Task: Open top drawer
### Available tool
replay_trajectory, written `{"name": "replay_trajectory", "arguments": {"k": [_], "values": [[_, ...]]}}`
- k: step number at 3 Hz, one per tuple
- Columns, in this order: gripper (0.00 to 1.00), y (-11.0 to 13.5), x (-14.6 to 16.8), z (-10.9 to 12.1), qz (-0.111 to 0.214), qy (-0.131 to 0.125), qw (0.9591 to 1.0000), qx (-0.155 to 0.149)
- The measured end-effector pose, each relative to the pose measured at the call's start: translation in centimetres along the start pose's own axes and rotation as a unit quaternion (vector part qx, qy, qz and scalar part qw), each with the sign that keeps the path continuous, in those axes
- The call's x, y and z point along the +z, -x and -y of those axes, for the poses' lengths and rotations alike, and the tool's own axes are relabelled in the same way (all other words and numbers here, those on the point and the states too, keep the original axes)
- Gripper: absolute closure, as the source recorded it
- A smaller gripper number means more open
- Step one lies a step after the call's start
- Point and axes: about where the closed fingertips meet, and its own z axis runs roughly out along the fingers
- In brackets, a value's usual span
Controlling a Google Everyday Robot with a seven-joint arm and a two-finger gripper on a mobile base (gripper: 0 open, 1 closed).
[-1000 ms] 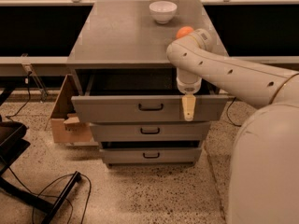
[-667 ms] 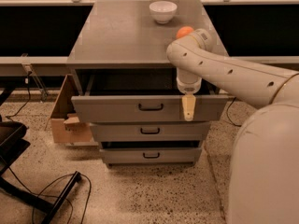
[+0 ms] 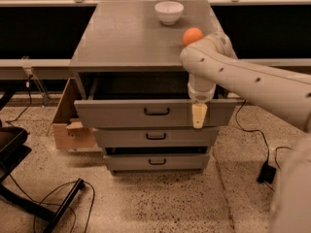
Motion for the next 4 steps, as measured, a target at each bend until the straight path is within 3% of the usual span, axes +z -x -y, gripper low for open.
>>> {"name": "replay_trajectory", "arguments": {"k": [1,2,3,4], "values": [[0.38,-1.5,-2.0,-7.1,-0.013,0.036,0.9988,0.031],[0.62,-3.9,-2.6,-14.6,-0.049,0.089,0.9930,0.060],[0.60,-4.0,-2.2,-15.2,-0.054,0.088,0.9934,0.051],[0.36,-1.1,-5.2,-11.5,-0.037,0.020,0.9991,-0.003]]}}
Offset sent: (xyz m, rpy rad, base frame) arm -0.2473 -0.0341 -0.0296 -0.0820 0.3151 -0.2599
